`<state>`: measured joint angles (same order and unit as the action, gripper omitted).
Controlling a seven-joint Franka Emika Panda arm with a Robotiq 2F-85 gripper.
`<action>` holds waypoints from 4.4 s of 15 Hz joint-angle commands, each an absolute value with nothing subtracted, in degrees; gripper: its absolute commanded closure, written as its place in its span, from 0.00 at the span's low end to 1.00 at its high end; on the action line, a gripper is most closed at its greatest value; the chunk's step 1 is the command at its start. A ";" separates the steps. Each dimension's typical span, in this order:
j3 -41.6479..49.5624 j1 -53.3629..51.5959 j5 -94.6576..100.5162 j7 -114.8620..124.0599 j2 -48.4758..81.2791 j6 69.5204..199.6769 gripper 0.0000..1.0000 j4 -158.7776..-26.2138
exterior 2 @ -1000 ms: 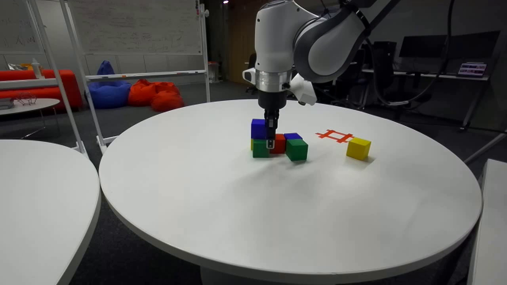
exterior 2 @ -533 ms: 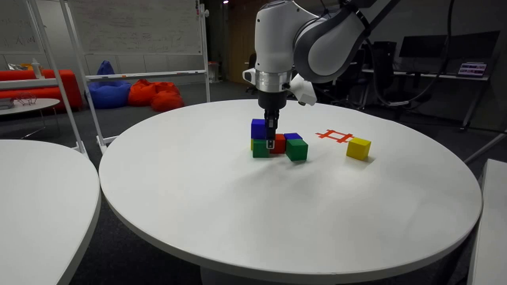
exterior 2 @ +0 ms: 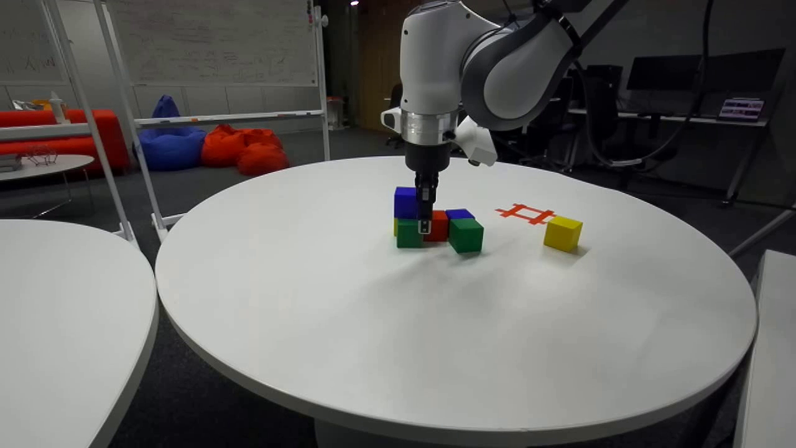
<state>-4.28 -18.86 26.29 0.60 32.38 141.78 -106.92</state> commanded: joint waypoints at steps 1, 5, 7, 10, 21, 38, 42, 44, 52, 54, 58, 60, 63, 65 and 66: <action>-4.19 -18.93 26.24 0.04 32.31 142.06 0.00 -106.96; -4.20 -19.02 26.97 -0.72 32.27 142.70 0.00 -107.12; -4.12 -19.18 27.62 -1.06 32.22 143.06 0.00 -107.22; -4.19 -19.40 28.12 -1.88 32.32 143.00 0.00 -107.10; -3.71 -21.10 34.68 -2.73 32.26 142.96 0.00 -107.16; -4.64 -20.85 36.85 -0.93 32.40 141.62 0.00 -106.83; -4.60 -20.89 36.93 -0.86 32.40 141.65 0.00 -106.83; -4.44 -21.22 37.41 -0.92 32.55 141.20 0.00 -106.56; -4.24 -22.66 40.89 -1.59 32.90 139.90 0.00 -106.00; -4.41 -22.78 41.41 -1.45 32.88 139.56 0.00 -105.97; -5.04 -22.08 40.29 -0.79 32.52 140.75 0.00 -106.79; -5.04 -22.08 40.30 -0.79 32.52 140.74 0.00 -106.79; -5.04 -22.08 40.31 -0.79 32.52 140.73 0.00 -106.79; -5.04 -22.08 40.31 -0.79 32.52 140.72 0.00 -106.79; -5.04 -22.08 40.31 -0.79 32.52 140.72 0.00 -106.79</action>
